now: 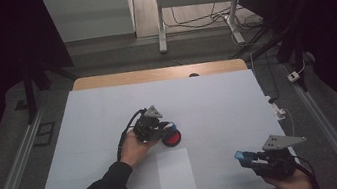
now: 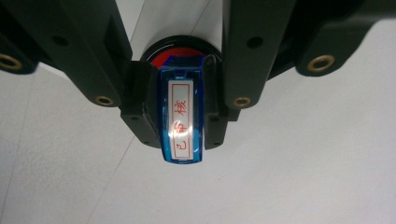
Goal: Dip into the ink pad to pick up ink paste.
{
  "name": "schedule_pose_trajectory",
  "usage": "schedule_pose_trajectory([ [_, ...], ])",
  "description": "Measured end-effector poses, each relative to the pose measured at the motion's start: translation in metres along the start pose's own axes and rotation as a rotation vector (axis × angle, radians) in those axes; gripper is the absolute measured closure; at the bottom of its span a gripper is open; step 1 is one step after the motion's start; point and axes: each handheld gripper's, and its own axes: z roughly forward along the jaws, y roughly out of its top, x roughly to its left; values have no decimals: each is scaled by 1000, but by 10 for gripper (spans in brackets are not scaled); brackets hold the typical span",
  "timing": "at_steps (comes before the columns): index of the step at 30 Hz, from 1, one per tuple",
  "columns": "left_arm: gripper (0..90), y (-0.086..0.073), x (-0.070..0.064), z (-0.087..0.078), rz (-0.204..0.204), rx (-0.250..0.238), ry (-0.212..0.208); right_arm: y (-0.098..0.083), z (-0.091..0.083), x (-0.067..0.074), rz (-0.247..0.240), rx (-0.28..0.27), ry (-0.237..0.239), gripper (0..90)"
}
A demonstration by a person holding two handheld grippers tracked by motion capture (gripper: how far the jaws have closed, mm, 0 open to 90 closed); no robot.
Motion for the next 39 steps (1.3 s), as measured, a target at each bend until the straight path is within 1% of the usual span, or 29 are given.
schedule_pose_trajectory([
  [6,704,1,-3,1,6,11,13,0,1,0,-3,5,0,676],
  [14,704,3,-8,2,37,21,39,0,1,0,-3,14,-3,676],
  [17,704,4,-9,2,46,34,47,0,1,0,-2,14,0,676],
  [25,703,10,-19,3,84,78,99,0,2,0,-3,16,6,675],
  [29,703,11,-24,4,112,91,127,1,2,0,-6,16,7,675],
  [31,702,11,-26,4,116,94,136,1,2,1,-3,18,8,676],
  [34,702,11,-24,4,104,89,128,1,2,1,-9,24,11,676],
  [36,702,9,-20,4,74,70,106,1,3,1,-12,27,10,676],
  [39,702,7,-14,3,40,53,73,1,3,1,-14,25,11,676],
])
